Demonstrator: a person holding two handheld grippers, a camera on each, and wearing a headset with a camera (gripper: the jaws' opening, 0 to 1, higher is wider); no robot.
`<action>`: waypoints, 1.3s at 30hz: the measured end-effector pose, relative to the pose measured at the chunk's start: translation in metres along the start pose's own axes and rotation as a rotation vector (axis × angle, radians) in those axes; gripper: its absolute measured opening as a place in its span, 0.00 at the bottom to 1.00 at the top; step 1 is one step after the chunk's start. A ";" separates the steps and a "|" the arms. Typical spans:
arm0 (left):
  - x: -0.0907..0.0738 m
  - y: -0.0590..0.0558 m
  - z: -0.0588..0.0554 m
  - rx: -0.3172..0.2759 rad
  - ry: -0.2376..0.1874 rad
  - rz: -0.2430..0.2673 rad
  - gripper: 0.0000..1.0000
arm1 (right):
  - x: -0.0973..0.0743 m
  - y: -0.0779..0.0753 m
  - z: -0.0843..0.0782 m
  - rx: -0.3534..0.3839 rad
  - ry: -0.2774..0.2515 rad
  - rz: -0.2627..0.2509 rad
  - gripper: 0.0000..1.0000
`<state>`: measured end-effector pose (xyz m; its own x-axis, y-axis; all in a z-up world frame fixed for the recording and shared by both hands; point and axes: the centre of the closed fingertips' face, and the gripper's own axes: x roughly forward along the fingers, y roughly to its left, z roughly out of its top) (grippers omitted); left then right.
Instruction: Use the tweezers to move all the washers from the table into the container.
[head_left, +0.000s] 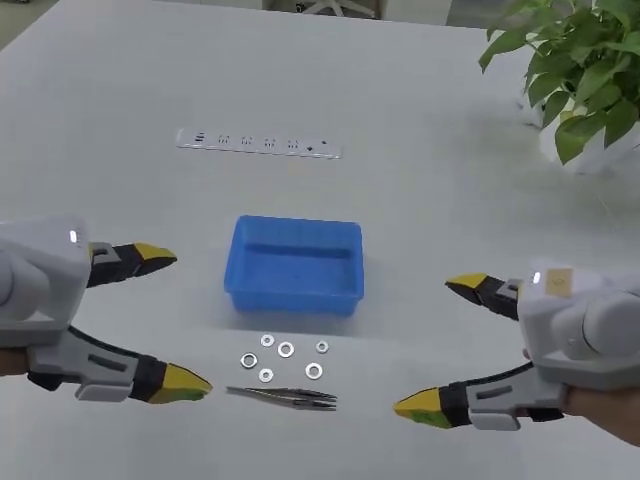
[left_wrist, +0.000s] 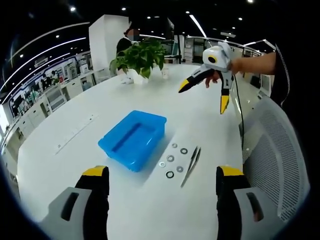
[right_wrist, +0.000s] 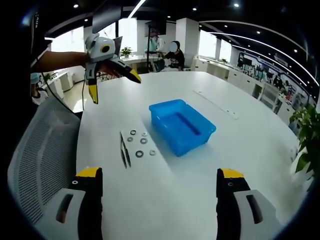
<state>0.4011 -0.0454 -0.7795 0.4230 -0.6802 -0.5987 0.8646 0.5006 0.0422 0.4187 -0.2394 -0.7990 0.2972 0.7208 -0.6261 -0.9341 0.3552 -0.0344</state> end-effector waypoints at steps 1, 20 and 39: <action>0.000 0.000 -0.001 0.002 0.002 -0.001 0.94 | 0.000 0.000 0.000 -0.003 0.000 0.001 0.96; 0.024 -0.020 -0.017 0.088 0.085 -0.108 0.66 | 0.021 0.019 -0.011 -0.118 0.073 0.103 0.77; 0.050 -0.034 -0.049 0.151 0.200 -0.206 0.42 | 0.057 0.035 -0.009 -0.261 0.136 0.227 0.57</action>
<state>0.3793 -0.0702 -0.8501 0.1860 -0.6325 -0.7519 0.9634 0.2678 0.0131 0.4012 -0.1916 -0.8426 0.0640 0.6718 -0.7380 -0.9974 0.0191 -0.0692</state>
